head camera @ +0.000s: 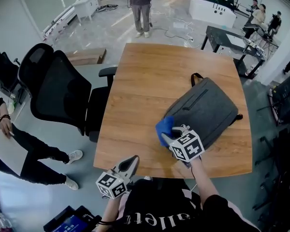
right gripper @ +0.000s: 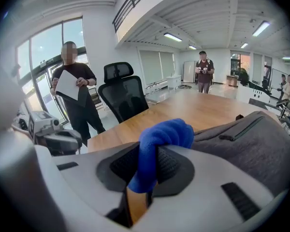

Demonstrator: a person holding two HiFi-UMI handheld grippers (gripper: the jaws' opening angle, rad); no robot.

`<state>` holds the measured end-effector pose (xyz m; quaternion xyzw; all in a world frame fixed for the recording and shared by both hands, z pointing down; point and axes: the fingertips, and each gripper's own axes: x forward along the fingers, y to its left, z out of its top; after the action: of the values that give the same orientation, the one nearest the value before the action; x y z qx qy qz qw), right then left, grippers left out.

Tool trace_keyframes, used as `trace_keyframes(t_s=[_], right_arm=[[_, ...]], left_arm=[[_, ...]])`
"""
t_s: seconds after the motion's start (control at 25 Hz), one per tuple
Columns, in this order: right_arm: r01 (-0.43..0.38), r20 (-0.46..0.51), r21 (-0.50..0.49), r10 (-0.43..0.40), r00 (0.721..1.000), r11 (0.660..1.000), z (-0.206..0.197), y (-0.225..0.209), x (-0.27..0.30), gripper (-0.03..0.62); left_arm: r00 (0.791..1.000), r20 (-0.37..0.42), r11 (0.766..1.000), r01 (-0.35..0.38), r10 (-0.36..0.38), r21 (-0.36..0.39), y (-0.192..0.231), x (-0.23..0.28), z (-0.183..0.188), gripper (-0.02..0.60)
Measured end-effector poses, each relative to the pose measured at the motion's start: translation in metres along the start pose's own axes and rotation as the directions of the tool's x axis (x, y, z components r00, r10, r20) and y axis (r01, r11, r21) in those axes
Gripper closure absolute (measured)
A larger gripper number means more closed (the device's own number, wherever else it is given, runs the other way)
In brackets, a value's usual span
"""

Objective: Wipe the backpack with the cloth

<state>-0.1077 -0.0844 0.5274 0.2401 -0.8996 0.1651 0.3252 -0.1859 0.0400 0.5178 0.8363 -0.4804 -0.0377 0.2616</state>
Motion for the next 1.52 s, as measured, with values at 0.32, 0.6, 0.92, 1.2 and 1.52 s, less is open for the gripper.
trace_keyframes(t_s=[0.32, 0.6, 0.92, 1.2, 1.52], right_arm=[[0.05, -0.032, 0.077, -0.047, 0.998, 0.996, -0.014, -0.048, -0.007, 0.516], [0.063, -0.099, 0.122, -0.051, 0.994, 0.991, -0.078, -0.061, -0.044, 0.516], [0.091, -0.142, 0.185, -0.065, 0.988, 0.979, -0.135, -0.065, -0.101, 0.516], [0.111, -0.185, 0.126, -0.087, 0.979, 0.986, -0.146, -0.075, -0.124, 0.516], [0.034, -0.02, 0.023, -0.033, 0.999, 0.999, -0.036, -0.082, -0.088, 0.516]], left_arm=[[0.999, -0.009, 1.0, 0.03, -0.03, -0.004, -0.016, 0.029, 0.001, 0.583], [0.998, -0.031, 0.999, 0.053, -0.053, -0.007, -0.026, 0.054, -0.006, 0.583], [0.99, -0.064, 0.992, 0.124, -0.123, 0.003, -0.048, 0.085, -0.008, 0.583], [0.988, -0.079, 0.991, 0.131, -0.13, 0.011, -0.055, 0.1, -0.014, 0.584], [0.994, -0.052, 0.995, 0.1, -0.099, 0.011, -0.047, 0.101, -0.003, 0.583]])
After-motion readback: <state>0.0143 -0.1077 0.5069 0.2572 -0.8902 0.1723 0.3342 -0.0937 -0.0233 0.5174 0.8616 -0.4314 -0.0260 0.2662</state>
